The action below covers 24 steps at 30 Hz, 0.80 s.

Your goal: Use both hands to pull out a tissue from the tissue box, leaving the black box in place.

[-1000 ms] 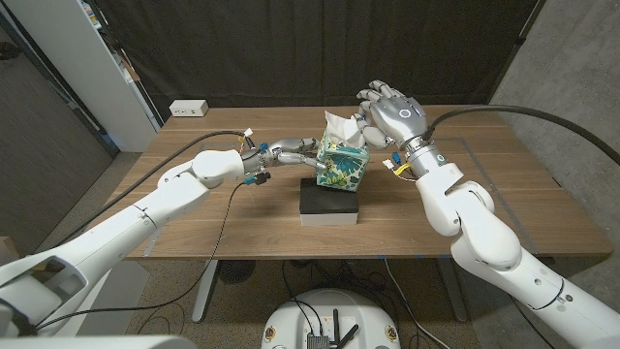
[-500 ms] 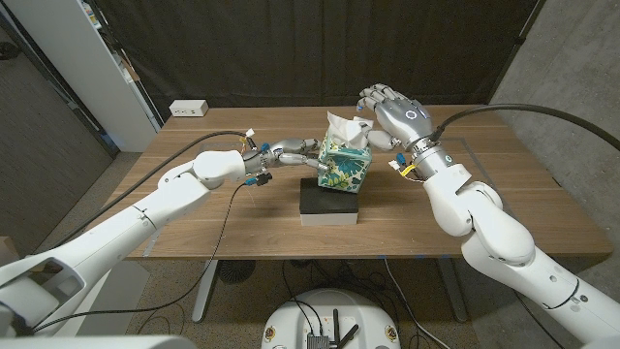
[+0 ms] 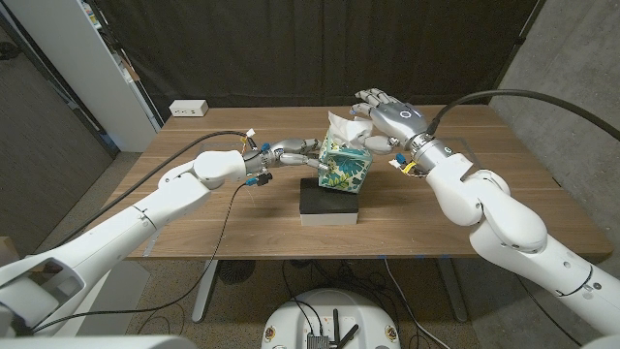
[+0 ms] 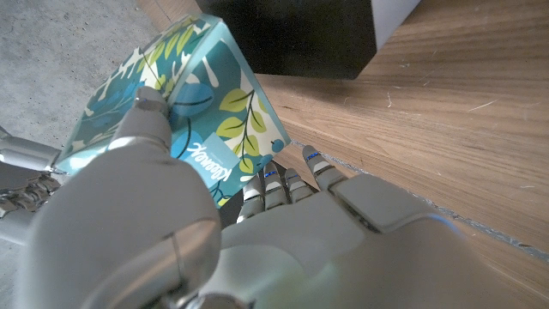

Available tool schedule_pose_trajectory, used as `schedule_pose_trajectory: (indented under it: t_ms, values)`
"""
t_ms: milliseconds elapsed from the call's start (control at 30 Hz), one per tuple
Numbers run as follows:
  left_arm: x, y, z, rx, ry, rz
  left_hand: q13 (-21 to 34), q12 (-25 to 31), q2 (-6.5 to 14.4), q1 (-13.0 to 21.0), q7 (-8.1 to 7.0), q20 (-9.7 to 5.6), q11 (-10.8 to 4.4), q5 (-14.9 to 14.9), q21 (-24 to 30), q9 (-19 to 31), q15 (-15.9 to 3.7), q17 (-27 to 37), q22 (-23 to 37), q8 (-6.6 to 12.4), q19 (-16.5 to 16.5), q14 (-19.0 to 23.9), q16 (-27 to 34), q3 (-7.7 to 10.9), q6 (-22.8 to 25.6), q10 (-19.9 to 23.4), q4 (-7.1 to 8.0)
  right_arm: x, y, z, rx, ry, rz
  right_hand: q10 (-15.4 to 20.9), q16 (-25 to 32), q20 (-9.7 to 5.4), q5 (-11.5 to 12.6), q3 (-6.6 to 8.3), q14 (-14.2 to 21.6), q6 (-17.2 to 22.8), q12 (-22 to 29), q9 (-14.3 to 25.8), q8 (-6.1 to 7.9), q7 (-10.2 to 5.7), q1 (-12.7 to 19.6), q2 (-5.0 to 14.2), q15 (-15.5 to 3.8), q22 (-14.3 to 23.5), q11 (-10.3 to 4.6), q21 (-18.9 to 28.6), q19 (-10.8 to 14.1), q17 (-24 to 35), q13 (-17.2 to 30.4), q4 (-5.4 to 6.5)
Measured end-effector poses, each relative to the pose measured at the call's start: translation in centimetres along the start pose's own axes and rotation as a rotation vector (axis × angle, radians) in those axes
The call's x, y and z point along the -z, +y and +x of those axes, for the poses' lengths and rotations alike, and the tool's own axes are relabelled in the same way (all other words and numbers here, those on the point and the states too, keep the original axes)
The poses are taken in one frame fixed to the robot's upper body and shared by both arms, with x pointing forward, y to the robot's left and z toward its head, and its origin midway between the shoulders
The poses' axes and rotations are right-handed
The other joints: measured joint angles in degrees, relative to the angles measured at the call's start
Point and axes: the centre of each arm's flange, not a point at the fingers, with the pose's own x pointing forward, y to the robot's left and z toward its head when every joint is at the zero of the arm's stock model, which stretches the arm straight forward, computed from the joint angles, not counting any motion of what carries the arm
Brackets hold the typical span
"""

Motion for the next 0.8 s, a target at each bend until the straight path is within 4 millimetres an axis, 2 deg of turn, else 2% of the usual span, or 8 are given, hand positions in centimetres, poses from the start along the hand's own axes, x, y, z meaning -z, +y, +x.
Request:
schedule_pose_trajectory:
  t_ms: [100, 200, 267, 367, 500, 600, 700, 800]
  values:
    - [0.07, 0.02, -0.01, -0.001, 0.000, 0.000, 0.0, 0.0, 0.0, 0.0, 0.00, 0.00, 0.00, 0.0, 0.0, 0.0, 0.00, 0.0, 0.0, 0.00, 0.0, 0.0, 0.0, 0.00, 0.0, 0.0, 0.00, 0.00, 0.08, 0.17, -0.030, -0.001, -0.001, -1.1, -0.2, 0.34, 1.5, 0.64, -0.6, -0.5, 0.0, -0.8, -0.97, -0.46, -0.5, 0.51, 0.63, -0.1, 0.27, 0.0, -1.1, 0.1, -0.3, 0.00]
    - [0.10, 0.03, -0.03, 0.000, -0.001, 0.000, 0.0, 0.0, 0.0, 0.0, 0.00, 0.00, 0.00, 0.0, 0.0, 0.0, 0.00, 0.0, 0.0, 0.00, 0.0, 0.0, 0.0, 0.00, 0.0, 0.0, 0.00, -0.10, -0.01, 0.39, -0.061, -0.008, -0.004, -2.4, -0.8, 1.11, 3.7, 1.43, -1.8, -0.9, -0.2, -1.9, -2.05, -0.06, -1.1, -0.08, 1.29, -0.1, 0.74, 0.0, -2.0, 0.3, -0.5, -0.15]
    - [0.14, 0.03, -0.04, 0.000, -0.002, 0.000, 0.0, 0.0, 0.0, 0.0, 0.00, 0.00, 0.00, 0.0, 0.0, 0.0, 0.00, 0.0, 0.0, 0.00, 0.0, 0.0, 0.0, 0.00, 0.0, 0.0, -0.01, -0.14, 0.00, 0.48, -0.083, -0.010, -0.006, -3.1, -1.2, 1.38, 5.2, 1.81, -2.5, -1.2, -0.2, -2.6, -2.52, 0.27, -1.1, -0.08, 1.83, -0.1, 0.85, -0.1, -3.0, 0.3, -0.8, -0.23]
    - [0.16, -0.01, -0.06, 0.000, -0.003, -0.001, 0.0, 0.0, 0.0, 0.0, 0.00, 0.00, 0.00, 0.0, 0.0, 0.0, 0.00, 0.0, 0.0, 0.00, 0.0, 0.0, 0.0, 0.04, 0.0, 0.0, -0.05, -0.24, 0.01, 0.59, -0.113, -0.014, -0.011, -3.3, -1.2, 1.65, 7.2, 2.53, -2.5, 1.2, -0.2, -3.5, -2.49, 1.71, -1.5, -0.50, 1.93, -0.1, 1.04, -0.2, -3.7, 0.6, -1.1, 0.00]
    - [0.19, -0.05, -0.09, 0.001, -0.003, -0.001, 0.0, 0.0, 0.0, 0.0, 0.00, 0.00, 0.01, 0.0, 0.0, 0.0, 0.00, 0.0, 0.0, 0.00, 0.0, 0.0, 0.0, 0.22, 0.0, 0.0, -0.23, -0.33, 0.02, 0.56, -0.133, -0.015, -0.019, -2.4, -1.2, 1.64, 8.5, 3.00, -2.5, 7.4, 0.7, -4.6, -1.06, 2.15, -2.6, -1.52, 1.90, -0.1, 0.29, 0.2, -3.6, 0.6, -1.6, 0.15]
    - [0.11, -0.12, -0.09, 0.002, -0.004, -0.001, 0.0, 0.0, 0.0, 0.0, 0.00, 0.00, 0.21, 0.0, 0.0, 0.0, 0.00, 0.0, 0.0, 0.00, 0.0, 0.0, 0.0, 0.21, 0.0, -0.2, -0.24, -0.36, -0.01, 0.46, -0.132, -0.013, -0.027, -0.6, -1.2, 0.48, 8.2, 3.00, -1.4, 12.5, 1.3, -4.7, 0.40, 1.98, -3.5, -2.49, 0.90, -0.1, -0.32, 0.6, -2.5, 0.6, -1.9, 0.15]
    - [-0.07, -0.20, -0.08, 0.004, -0.008, 0.001, -0.1, 0.0, 0.0, 0.0, 0.00, 0.00, 0.21, 0.0, 0.0, 0.0, 0.00, 0.0, 0.0, 0.00, 0.0, 0.0, 0.0, 0.21, 0.0, -0.2, -0.24, -0.43, 0.07, 0.26, -0.125, -0.012, -0.038, 1.1, -1.0, -0.42, 6.5, 2.96, 0.0, 17.1, 1.8, -4.3, 2.19, 1.48, -4.4, -2.28, 0.12, -0.1, -1.25, 1.0, -1.1, 0.4, -2.3, 0.12]
    - [-0.14, -0.29, -0.08, 0.004, -0.008, 0.000, -0.1, 0.0, 0.0, 0.0, 0.00, 0.00, 0.21, 0.0, 0.0, 0.0, 0.00, 0.0, 0.0, 0.00, 0.0, 0.0, 0.0, 0.21, 0.0, -0.2, -0.24, -0.53, 0.06, 0.08, -0.110, -0.011, -0.044, 3.7, -0.3, -1.23, 3.5, 1.94, 1.5, 22.5, 2.4, -2.9, 5.16, 0.77, -4.5, -2.41, -1.10, -0.1, -2.14, 1.4, 0.5, 0.2, -2.8, -0.40]
